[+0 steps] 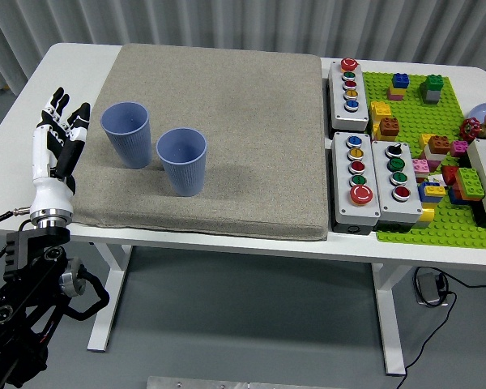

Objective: Pick cup pour cup place

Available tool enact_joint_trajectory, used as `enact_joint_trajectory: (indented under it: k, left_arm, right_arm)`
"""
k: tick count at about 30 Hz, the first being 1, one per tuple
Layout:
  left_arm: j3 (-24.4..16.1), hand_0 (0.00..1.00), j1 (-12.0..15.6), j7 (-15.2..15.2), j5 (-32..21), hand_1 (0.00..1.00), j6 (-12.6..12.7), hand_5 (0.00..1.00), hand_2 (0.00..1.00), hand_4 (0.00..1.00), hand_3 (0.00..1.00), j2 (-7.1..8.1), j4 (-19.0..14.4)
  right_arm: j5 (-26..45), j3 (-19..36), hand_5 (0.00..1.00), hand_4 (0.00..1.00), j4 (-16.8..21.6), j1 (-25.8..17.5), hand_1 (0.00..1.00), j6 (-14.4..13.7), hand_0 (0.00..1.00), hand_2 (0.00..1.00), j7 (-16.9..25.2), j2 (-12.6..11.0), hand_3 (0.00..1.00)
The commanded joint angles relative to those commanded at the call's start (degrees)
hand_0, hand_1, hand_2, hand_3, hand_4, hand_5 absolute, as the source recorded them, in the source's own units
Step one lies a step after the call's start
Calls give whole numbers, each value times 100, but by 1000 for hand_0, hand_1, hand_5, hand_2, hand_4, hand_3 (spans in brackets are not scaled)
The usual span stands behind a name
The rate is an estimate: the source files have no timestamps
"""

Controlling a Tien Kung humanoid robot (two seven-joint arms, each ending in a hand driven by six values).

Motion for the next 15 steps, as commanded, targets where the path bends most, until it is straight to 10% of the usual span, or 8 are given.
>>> enact_joint_trajectory:
  k: [15]
  left_arm:
    - [-50, 918, 54, 385, 807, 913, -173, 193, 998, 805, 998, 2, 352]
  right_arm:
    - [-24, -8, 184, 2, 6, -34, 637, 9, 685, 579, -17, 6, 582]
